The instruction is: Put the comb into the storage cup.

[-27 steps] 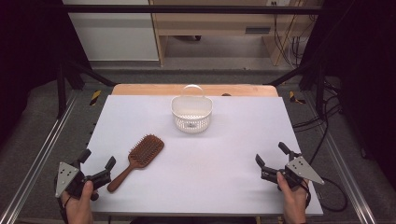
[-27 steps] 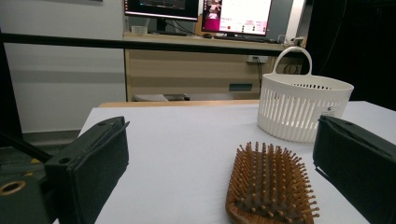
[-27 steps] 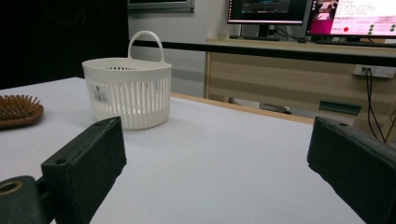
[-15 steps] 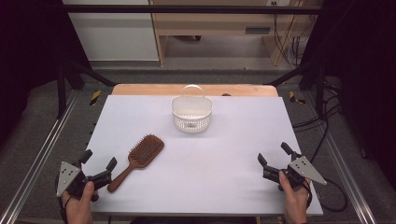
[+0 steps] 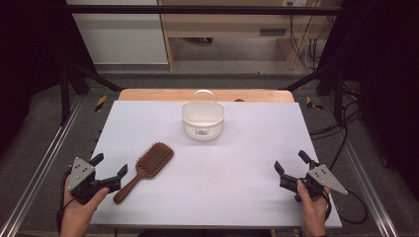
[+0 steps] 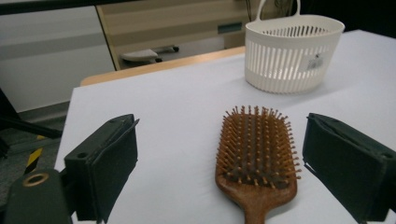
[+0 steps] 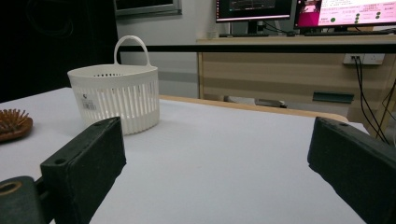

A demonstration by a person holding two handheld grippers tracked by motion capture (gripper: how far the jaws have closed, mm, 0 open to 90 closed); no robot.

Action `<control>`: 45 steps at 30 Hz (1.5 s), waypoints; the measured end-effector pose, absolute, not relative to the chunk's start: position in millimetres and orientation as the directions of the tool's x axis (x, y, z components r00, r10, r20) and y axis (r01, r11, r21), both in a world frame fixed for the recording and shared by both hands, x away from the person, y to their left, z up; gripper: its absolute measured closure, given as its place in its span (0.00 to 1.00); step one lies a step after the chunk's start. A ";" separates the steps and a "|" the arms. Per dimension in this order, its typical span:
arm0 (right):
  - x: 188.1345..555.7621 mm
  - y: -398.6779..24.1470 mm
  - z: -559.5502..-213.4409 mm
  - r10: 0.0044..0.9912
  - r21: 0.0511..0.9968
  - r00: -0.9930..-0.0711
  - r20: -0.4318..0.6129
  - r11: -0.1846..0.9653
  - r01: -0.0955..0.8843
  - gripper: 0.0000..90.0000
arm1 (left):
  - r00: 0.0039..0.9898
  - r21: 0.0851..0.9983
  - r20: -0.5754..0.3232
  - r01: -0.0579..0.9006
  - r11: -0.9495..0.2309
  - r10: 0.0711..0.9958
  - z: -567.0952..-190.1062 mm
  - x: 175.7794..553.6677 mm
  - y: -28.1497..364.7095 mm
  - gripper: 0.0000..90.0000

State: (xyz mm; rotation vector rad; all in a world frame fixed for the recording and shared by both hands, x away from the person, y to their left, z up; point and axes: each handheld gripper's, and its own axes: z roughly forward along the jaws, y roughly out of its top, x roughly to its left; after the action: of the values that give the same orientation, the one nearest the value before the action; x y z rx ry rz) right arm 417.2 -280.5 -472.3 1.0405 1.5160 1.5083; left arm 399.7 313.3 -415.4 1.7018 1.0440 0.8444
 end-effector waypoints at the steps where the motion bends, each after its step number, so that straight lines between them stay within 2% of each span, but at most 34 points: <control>1: 417.3 -280.5 -472.5 0.919 0.999 -0.394 0.038 -0.023 0.042 0.05 | 0.397 0.941 0.081 0.273 -0.201 0.914 -415.5 401.3 311.7 0.08; 5: 417.5 -280.2 -472.5 0.917 0.999 -0.396 0.041 -0.025 0.043 0.05 | 0.407 0.925 0.069 0.316 -0.212 0.911 -417.1 408.0 306.9 0.07; 16: 418.3 -281.0 -474.5 0.925 0.998 -0.378 0.045 -0.026 0.055 0.05 | 0.504 0.835 0.132 0.408 -0.370 0.854 -421.6 420.5 288.0 0.06; 25: 419.2 -281.1 -474.4 0.929 0.998 -0.368 0.040 -0.020 0.059 0.04 | 0.497 0.814 0.113 0.451 -0.367 0.861 -426.9 424.9 292.6 0.06; 31: 420.2 -283.0 -475.5 0.949 0.997 -0.313 0.035 -0.012 0.075 0.04 | 0.518 0.817 0.112 0.438 -0.376 0.848 -430.3 430.1 291.8 0.07; 38: 420.3 -278.2 -474.8 0.945 0.997 -0.326 0.021 0.003 0.072 0.04 | 0.510 0.780 0.114 0.486 -0.395 0.852 -434.4 438.9 289.3 0.09; 40: 420.0 -275.5 -474.3 0.943 0.997 -0.332 0.004 0.022 0.074 0.04 | 0.512 0.767 0.119 0.496 -0.406 0.851 -435.5 439.6 289.8 0.11; 42: 420.4 -273.7 -474.6 0.942 0.997 -0.336 0.000 0.027 0.077 0.04 | 0.514 0.757 0.129 0.501 -0.419 0.848 -436.6 439.8 291.4 0.23; 45: 420.2 -273.8 -475.4 0.941 0.996 -0.338 0.006 0.025 0.085 0.04 | 0.498 0.751 0.133 0.513 -0.415 0.857 -438.3 440.1 294.6 0.29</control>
State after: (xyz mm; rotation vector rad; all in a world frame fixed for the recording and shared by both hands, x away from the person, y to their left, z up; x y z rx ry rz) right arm 420.2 -273.8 -475.4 1.0843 1.5331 1.4085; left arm 440.1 294.6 -438.3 2.0913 1.1201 0.6805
